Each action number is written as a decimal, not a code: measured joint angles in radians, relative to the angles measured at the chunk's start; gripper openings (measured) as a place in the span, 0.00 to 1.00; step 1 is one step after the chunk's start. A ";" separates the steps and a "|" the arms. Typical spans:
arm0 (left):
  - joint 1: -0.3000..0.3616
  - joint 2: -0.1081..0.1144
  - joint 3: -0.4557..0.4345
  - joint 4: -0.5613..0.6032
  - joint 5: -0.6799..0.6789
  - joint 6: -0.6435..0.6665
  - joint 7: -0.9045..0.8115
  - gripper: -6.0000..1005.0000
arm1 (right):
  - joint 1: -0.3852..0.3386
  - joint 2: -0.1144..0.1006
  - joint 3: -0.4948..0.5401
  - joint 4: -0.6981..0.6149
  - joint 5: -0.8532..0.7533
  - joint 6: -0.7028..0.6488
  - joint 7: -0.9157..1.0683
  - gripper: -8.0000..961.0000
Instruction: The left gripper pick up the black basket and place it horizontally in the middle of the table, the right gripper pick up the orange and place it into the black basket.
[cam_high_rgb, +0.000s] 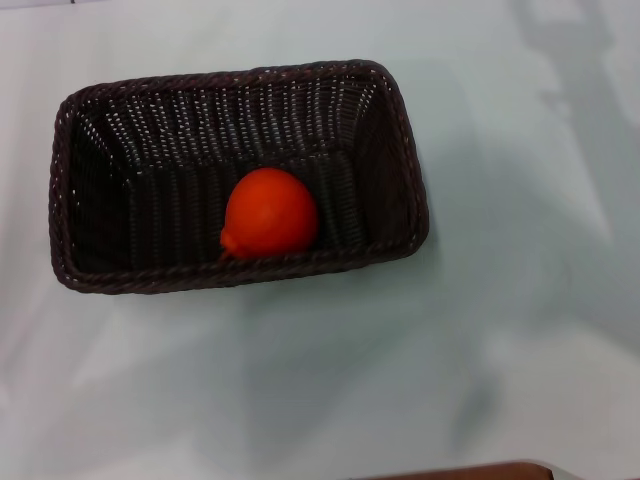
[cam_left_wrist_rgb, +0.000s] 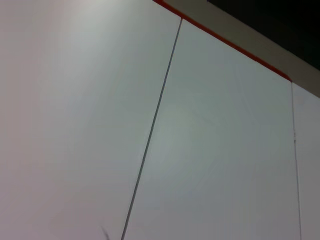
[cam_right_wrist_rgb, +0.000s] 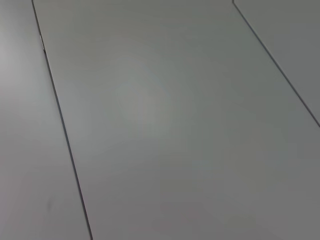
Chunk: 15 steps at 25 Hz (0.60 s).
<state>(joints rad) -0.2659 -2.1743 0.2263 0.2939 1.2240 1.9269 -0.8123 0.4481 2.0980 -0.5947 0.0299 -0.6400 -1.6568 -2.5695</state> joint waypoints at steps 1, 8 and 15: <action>0.003 0.000 -0.005 0.000 0.000 0.006 0.001 0.68 | 0.001 -0.001 0.000 -0.002 0.000 0.005 0.000 0.79; 0.019 -0.001 -0.029 -0.039 0.007 0.031 0.040 0.68 | 0.014 -0.006 0.006 -0.063 0.004 0.069 -0.002 0.79; 0.016 -0.001 -0.035 -0.054 0.003 0.056 0.039 0.68 | 0.021 -0.002 0.007 -0.079 0.005 0.083 -0.004 0.79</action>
<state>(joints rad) -0.2500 -2.1752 0.1912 0.2397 1.2267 1.9832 -0.7731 0.4692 2.0964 -0.5878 -0.0487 -0.6352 -1.5741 -2.5734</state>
